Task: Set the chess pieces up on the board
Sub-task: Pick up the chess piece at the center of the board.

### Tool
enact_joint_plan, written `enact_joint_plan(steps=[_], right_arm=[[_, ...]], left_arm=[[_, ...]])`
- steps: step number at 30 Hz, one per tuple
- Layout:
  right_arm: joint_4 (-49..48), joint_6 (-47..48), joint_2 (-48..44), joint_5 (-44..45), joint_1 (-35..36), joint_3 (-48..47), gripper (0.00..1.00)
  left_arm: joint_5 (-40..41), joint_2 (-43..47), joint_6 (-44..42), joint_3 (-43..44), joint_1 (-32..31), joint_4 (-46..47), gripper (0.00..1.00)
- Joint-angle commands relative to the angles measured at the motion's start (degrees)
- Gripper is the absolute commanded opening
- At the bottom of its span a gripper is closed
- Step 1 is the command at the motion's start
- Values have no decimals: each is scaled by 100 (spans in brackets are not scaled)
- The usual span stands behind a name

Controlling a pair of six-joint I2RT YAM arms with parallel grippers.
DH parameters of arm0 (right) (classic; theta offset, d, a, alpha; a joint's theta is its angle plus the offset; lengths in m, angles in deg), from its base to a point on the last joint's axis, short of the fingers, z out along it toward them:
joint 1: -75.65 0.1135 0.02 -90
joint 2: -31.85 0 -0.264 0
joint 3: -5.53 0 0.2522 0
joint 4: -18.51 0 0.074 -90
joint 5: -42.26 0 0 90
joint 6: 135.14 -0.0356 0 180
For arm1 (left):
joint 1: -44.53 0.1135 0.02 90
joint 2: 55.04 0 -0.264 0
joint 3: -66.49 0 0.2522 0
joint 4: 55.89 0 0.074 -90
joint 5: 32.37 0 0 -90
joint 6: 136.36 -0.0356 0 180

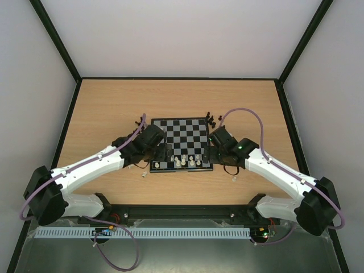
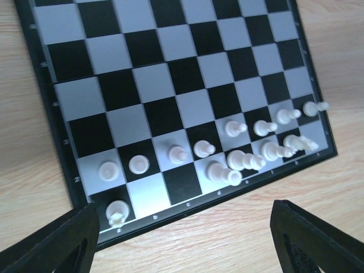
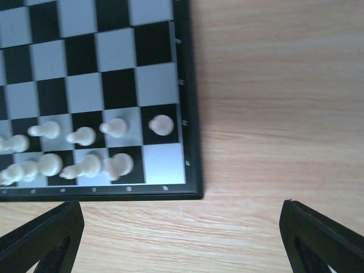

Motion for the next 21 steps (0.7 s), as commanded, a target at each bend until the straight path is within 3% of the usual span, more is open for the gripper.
enact_joint_plan(steps=[1,5,14,18,21], right_arm=[[658,-1094,-238,438,-15,377,94],[698,-1784,-694,491,-15,997,90],[941,-2616,-1491,518,-16,1834,70],[942,-2642,-1471,514,-17,1916,60],[964,-2650,-1302,535,-19,1947,58]], left_arm=[[-466,133,-232,-277,4,981,88],[-615,338,-370,-439,4,1123,99],[-916,681,-442,-663,3,1353,99],[-985,685,-438,-700,5,1414,99],[-1007,658,-446,-698,9,1424,99]])
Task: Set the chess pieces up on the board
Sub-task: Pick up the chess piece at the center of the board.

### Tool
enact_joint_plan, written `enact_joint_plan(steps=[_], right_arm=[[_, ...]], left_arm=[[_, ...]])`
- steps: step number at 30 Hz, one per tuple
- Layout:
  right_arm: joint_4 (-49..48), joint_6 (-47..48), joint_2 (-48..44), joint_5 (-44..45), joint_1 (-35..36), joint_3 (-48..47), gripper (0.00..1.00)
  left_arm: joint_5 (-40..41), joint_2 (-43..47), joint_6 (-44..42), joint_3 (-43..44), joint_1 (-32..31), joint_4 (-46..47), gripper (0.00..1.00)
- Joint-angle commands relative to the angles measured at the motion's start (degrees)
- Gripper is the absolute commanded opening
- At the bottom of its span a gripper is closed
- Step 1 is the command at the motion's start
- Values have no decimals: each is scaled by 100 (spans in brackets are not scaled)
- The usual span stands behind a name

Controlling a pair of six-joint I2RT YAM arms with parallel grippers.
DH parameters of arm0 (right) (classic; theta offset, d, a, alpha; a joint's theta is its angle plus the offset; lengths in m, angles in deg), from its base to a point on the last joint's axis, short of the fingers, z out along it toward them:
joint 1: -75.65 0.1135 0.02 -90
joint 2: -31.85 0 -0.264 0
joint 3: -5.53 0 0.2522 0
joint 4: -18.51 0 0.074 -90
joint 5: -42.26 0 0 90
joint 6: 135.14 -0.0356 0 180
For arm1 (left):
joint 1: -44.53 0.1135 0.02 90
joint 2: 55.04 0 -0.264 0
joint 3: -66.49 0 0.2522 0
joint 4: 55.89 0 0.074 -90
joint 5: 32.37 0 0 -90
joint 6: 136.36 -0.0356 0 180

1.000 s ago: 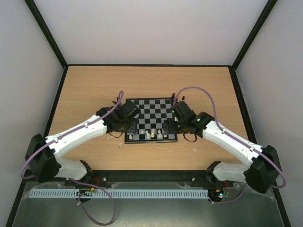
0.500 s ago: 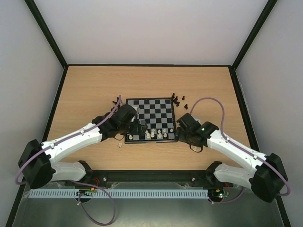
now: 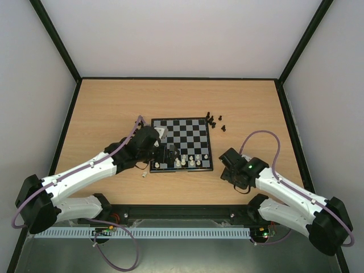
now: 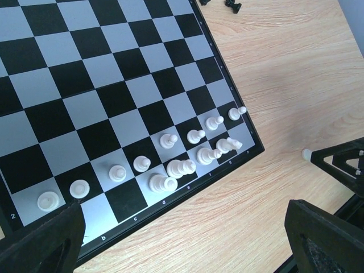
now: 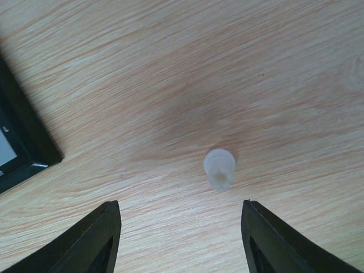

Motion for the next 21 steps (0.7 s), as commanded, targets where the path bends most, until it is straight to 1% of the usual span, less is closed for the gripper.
enact_joint_plan(steps=[1,6,9,14,21], right_arm=[[336,-227,167,157,-16,138,58],[226,-220,155,209,-128,302,56],[112,-140,144,198,-263,350,50],[-192,178,259,76,-540,338,46],[-444,531,569,-138,-801,260,34]], left_arm=[[-130,38,-61,-60,3,113,99],[-139,-7,-63,-59,11,128,99],[-148,-16,-66,-59,6,138,99],[-148,-32,-71,-51,23,147,99],[-179,-68,-81,-33,42,154,99]])
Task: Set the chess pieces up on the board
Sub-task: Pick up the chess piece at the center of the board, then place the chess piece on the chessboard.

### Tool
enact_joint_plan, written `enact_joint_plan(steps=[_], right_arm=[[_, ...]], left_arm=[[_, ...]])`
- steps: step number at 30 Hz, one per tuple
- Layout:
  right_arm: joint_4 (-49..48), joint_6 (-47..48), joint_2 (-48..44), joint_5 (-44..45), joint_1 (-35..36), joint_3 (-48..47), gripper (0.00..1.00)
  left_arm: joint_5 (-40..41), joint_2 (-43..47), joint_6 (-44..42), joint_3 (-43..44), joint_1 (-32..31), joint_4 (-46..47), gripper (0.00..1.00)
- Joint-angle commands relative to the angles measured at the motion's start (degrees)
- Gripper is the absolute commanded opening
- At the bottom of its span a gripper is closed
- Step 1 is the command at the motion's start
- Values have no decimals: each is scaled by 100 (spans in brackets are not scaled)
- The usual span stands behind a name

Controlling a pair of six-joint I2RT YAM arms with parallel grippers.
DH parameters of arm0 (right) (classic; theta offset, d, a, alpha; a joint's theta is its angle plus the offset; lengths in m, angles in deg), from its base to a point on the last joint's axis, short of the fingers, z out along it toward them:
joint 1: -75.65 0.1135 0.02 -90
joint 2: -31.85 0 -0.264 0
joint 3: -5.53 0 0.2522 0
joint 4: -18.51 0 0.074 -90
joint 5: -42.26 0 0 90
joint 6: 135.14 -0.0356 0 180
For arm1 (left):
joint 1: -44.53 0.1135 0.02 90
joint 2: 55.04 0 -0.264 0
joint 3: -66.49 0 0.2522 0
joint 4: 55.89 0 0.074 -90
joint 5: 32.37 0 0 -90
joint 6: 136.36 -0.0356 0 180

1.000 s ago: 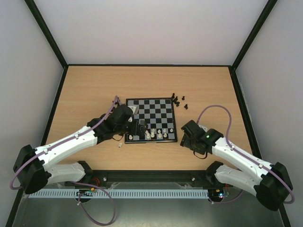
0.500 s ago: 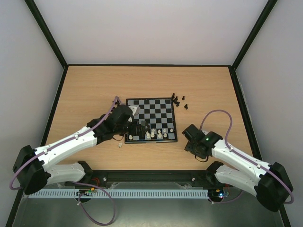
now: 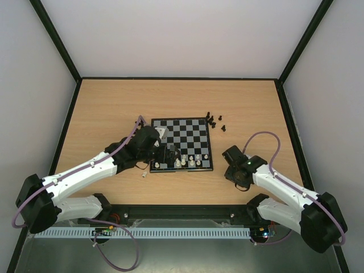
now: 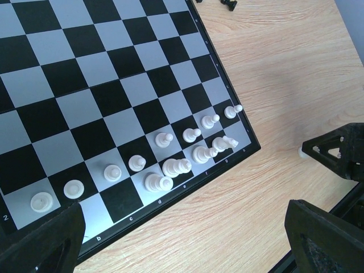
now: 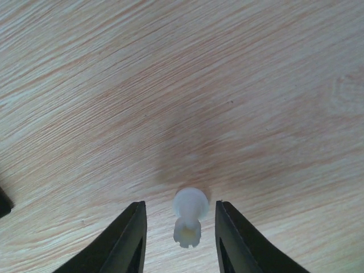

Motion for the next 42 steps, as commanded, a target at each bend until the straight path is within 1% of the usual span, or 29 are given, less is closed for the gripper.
enact_joint_plan(steps=[1,10,14,17,23,28,33,39,42], right_arm=[[-64,228,190,-121,-80,-35,32],[-140,317,346,-142,-89,-55,13],[-113,390,416,-179,-89,-174,9],[74,482,459,-171,-89,-445,5],[363,867,628,-129,-89,-1268,4],[358,1387,1238,-373,4,-1918,4],[489,1740,1945,-407,378,-2501,4],[575,2015,2643,-445,666,-2842,5],[530,2095,2809,-538,740,-2865,5]], left_arm=[[-80,-53,-74,-20,46,109,99],[-194,-108,-97,-29,116,157,99],[-204,-147,-97,-30,132,152,99],[-188,-178,-92,-18,134,143,99],[-63,-212,-87,53,143,66,99],[97,-268,-82,158,151,-68,99],[263,-72,-83,216,332,-261,99],[427,97,-70,236,528,-501,99],[460,200,-35,205,596,-553,99]])
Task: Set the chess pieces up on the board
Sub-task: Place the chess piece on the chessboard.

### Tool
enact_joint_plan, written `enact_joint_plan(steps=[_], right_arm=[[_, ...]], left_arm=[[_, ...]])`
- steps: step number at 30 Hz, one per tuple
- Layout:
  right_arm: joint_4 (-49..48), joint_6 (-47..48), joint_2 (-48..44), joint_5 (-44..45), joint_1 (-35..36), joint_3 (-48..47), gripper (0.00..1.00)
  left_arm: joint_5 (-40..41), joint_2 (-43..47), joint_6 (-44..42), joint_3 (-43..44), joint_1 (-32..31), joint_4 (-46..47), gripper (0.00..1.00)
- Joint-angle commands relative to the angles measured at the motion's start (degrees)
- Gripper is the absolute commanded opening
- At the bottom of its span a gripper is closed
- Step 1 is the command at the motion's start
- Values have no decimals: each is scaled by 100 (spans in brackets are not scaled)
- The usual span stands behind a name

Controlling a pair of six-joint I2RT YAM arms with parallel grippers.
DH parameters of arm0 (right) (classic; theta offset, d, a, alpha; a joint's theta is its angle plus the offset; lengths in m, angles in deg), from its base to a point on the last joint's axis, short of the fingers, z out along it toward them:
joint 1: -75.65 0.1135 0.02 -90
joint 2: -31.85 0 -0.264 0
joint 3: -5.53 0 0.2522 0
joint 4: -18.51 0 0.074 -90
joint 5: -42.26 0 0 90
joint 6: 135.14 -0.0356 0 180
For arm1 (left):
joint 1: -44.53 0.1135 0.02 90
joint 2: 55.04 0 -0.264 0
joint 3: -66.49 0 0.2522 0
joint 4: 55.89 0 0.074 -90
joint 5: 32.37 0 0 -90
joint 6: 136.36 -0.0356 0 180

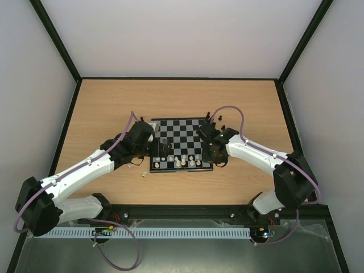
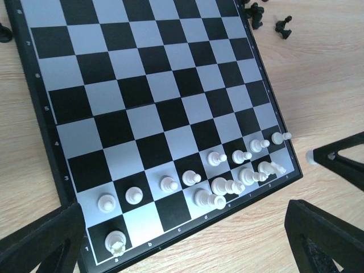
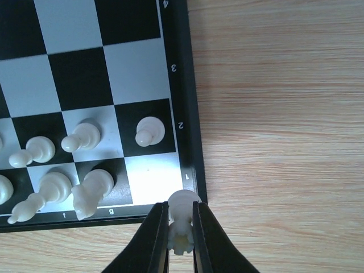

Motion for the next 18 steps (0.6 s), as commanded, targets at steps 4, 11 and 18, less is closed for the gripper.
enact_joint_plan(steps=[4,11,18], right_arm=[[271,337,324,-248,137,-116,6],[76,411,520,-382,200,-99,6],[-58,435,660,-414,211,-119,7]], left_arm=[[192,234,-23,118,144,-295,99],[209,238,-15,120,174,-322,99],[217,251,-15,97,202,-330,99]])
